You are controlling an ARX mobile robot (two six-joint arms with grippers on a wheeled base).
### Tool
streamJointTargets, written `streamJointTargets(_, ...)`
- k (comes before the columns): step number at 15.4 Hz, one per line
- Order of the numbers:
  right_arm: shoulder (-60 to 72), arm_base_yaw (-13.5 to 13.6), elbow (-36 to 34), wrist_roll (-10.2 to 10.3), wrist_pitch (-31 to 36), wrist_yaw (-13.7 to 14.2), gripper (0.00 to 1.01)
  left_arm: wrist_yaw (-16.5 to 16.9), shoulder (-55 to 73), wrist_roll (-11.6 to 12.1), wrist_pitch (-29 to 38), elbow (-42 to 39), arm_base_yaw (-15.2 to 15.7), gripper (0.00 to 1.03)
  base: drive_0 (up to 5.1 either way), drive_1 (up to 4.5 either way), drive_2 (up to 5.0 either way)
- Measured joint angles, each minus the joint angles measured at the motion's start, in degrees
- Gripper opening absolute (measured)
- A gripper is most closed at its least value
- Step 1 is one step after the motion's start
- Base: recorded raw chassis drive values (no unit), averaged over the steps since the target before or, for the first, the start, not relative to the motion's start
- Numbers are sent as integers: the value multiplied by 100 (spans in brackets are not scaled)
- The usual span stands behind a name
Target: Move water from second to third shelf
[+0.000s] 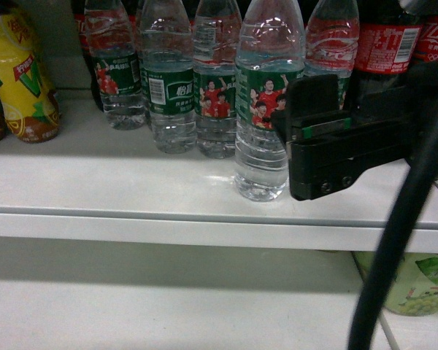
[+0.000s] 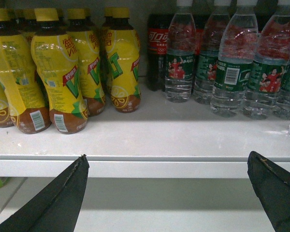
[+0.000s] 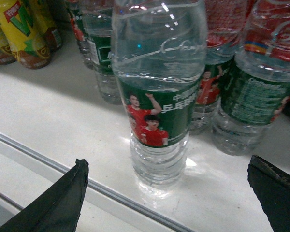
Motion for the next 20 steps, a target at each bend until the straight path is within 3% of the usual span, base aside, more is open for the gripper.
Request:
streamJointTargets(3, 378, 44, 446, 199, -223, -68, 98, 0, 0, 0, 2, 0, 0, 98, 0, 0, 0)
streamJointTargets(9, 938, 33, 1298, 802, -741, -197, 98, 0, 0, 0, 0, 0, 0, 98, 0, 0, 0)
streamJointTargets(12, 1263, 33, 1591, 927, -874, -109, 98, 0, 0, 0, 0, 0, 0, 98, 0, 0, 0)
streamJointTargets(19, 1766, 72, 2194, 981, -1019, 192, 98, 0, 0, 0, 2, 0, 0, 98, 0, 0, 0)
streamJointTargets(20, 1781, 72, 2208, 1012, -1027, 232, 93, 0, 0, 0, 2, 0, 0, 98, 0, 0, 0)
